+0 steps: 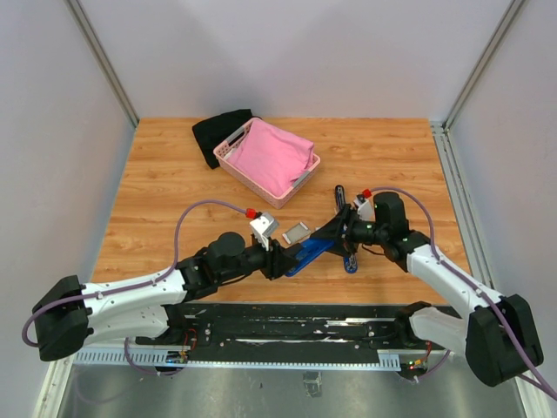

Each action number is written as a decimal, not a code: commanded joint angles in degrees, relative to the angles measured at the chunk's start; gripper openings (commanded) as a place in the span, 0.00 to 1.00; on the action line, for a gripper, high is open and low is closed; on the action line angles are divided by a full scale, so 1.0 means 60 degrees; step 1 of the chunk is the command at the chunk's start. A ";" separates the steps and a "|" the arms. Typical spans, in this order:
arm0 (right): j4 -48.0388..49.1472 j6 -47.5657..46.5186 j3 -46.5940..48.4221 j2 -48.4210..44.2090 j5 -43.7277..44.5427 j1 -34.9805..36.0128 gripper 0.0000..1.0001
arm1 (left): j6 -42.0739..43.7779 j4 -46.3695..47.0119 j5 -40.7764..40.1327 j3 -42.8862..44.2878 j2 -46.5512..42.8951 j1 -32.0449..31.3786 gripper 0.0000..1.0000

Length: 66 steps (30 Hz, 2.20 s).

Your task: Load the staples into the stapler

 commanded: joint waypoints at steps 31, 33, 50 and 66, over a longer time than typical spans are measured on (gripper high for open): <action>0.1043 0.0337 0.0712 -0.1397 0.1335 -0.0837 0.00 | -0.1943 -0.2467 0.1138 0.3225 0.0068 0.2424 0.99; 0.1759 0.0431 0.0740 -0.1379 0.1354 -0.0872 0.00 | -0.2820 -0.2607 0.2316 0.3622 0.0355 0.3241 0.99; 0.4350 0.0750 0.2062 -0.0877 0.0385 -0.0877 0.00 | -0.5125 -0.2419 0.4356 0.3839 0.1070 0.4244 0.97; 0.5507 0.1654 0.2550 -0.0880 -0.0274 -0.0825 0.00 | -0.6613 -0.0974 0.5047 0.3466 0.0930 0.4303 0.98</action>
